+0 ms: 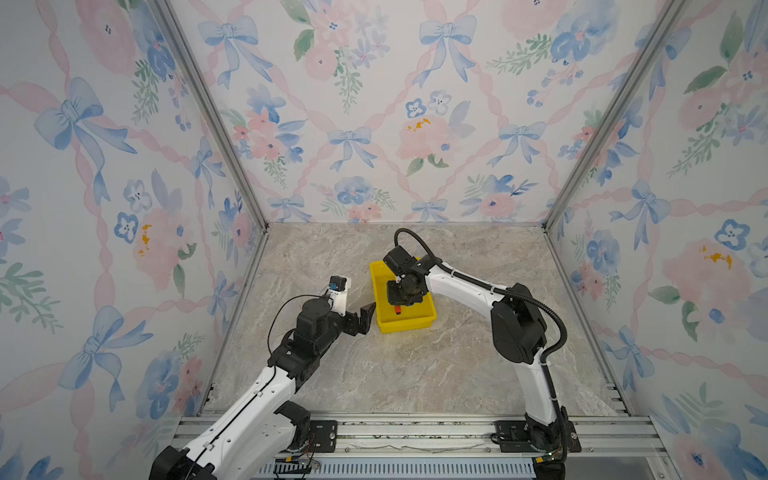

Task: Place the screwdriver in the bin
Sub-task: 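Carry the screwdriver over the yellow bin and lower it inside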

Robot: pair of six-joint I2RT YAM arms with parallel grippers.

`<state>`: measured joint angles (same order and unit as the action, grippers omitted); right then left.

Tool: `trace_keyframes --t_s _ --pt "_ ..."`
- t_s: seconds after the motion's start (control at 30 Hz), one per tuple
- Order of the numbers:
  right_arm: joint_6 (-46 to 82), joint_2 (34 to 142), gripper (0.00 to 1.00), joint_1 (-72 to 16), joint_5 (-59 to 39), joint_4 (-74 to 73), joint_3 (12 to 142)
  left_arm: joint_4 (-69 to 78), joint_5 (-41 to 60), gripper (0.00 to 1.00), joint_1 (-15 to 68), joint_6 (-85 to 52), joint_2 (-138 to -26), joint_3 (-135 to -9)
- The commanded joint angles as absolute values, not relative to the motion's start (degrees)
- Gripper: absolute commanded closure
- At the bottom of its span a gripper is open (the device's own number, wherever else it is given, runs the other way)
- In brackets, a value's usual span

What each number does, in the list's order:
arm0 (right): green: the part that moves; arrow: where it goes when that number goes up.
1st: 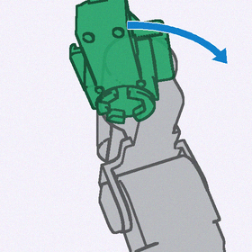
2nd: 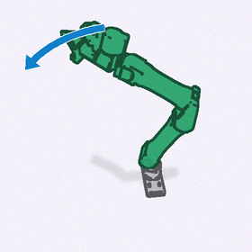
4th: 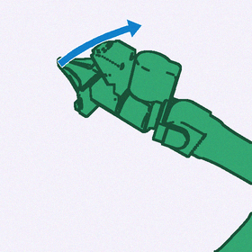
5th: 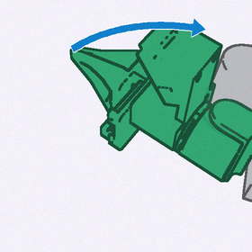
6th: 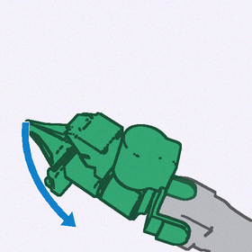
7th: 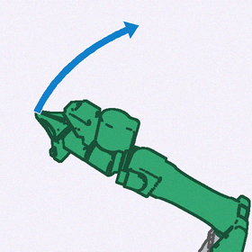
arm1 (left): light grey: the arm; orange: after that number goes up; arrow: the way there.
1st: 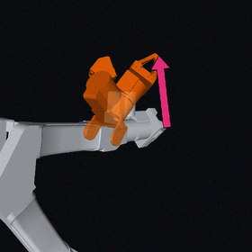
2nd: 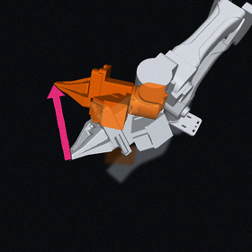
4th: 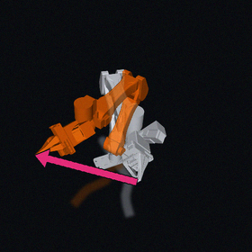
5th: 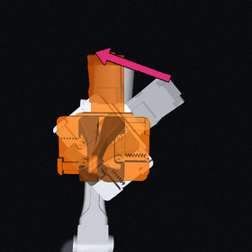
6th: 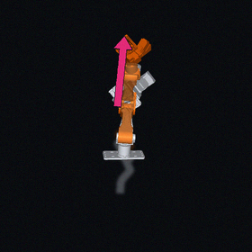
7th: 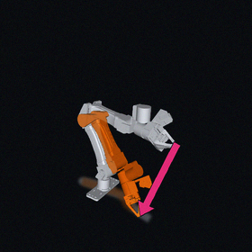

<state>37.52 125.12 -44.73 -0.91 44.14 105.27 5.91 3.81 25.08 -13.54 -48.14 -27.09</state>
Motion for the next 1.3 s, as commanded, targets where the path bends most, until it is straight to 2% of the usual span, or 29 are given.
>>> trace_keyframes --t_s 0.0,0.83,1.27 --pt "37.7 127.2 0.99 -45.2 -1.2 44.8 107.5 5.6 2.6 0.03 24.7 -12.4 -47.3 -26.1" --pt "36.1 134.2 0.95 -45.2 2.4 46.1 110.0 4.4 0.4 0.03 24.4 -12.1 -47.2 -26.4" --pt "36.2 132.1 0.73 -45.3 2.7 44.0 108.2 4.6 0.0 0.03 24.3 -12.2 -47.5 -26.3"
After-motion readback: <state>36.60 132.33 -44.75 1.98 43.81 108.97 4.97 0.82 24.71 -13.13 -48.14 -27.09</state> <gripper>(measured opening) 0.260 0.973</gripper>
